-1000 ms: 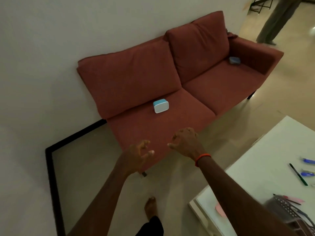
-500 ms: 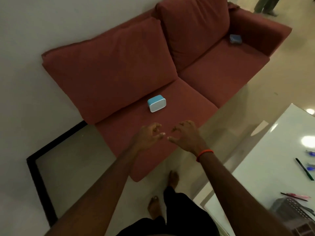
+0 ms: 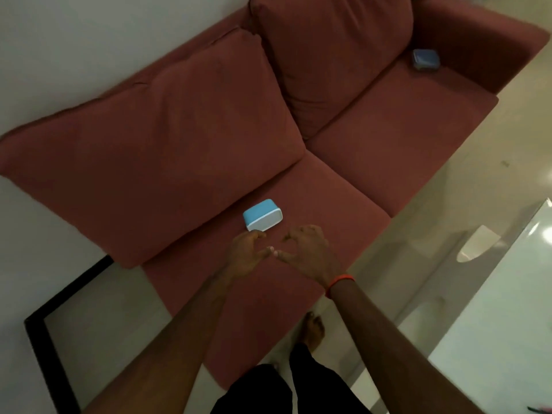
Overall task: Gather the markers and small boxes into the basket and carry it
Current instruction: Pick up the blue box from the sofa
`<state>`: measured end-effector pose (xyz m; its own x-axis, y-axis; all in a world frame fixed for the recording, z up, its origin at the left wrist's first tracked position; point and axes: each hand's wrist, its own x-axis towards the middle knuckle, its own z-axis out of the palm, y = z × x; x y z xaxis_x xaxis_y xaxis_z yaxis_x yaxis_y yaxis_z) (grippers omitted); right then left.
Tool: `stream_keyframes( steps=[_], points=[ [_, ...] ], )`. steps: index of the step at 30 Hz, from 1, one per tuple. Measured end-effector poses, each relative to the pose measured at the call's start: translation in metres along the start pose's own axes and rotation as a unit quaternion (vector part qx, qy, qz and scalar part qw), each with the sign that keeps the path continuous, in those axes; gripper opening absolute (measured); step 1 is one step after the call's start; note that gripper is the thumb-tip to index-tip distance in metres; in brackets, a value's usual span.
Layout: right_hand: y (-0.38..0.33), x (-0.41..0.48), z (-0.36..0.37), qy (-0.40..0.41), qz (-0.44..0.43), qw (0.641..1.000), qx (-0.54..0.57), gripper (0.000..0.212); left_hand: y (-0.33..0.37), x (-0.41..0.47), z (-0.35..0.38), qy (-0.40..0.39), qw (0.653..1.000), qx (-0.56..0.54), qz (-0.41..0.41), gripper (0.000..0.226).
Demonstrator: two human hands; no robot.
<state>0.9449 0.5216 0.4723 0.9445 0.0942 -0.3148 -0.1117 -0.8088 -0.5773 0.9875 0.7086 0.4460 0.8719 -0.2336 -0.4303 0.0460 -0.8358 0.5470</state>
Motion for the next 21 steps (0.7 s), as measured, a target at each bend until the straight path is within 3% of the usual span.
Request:
stream_keyframes(
  steps=[7,11,17,21],
  points=[
    [0.022,0.039,0.009,-0.037,0.007,0.999,0.038,0.044,-0.022,0.094,0.005,-0.001,0.998,0.069,-0.004,0.056],
    [0.060,0.047,0.028,-0.009,0.064,0.996,0.059,0.045,-0.033,0.146,0.020,-0.014,0.988,0.154,-0.023,0.063],
    [0.100,0.061,0.042,-0.007,0.109,0.992,0.060,0.064,-0.055,0.210,0.041,-0.041,0.980,0.190,-0.033,0.062],
    [0.106,0.076,0.038,0.015,0.114,0.992,0.061,0.048,-0.064,0.222,0.045,-0.047,0.984,0.172,-0.025,0.055]
  ],
)
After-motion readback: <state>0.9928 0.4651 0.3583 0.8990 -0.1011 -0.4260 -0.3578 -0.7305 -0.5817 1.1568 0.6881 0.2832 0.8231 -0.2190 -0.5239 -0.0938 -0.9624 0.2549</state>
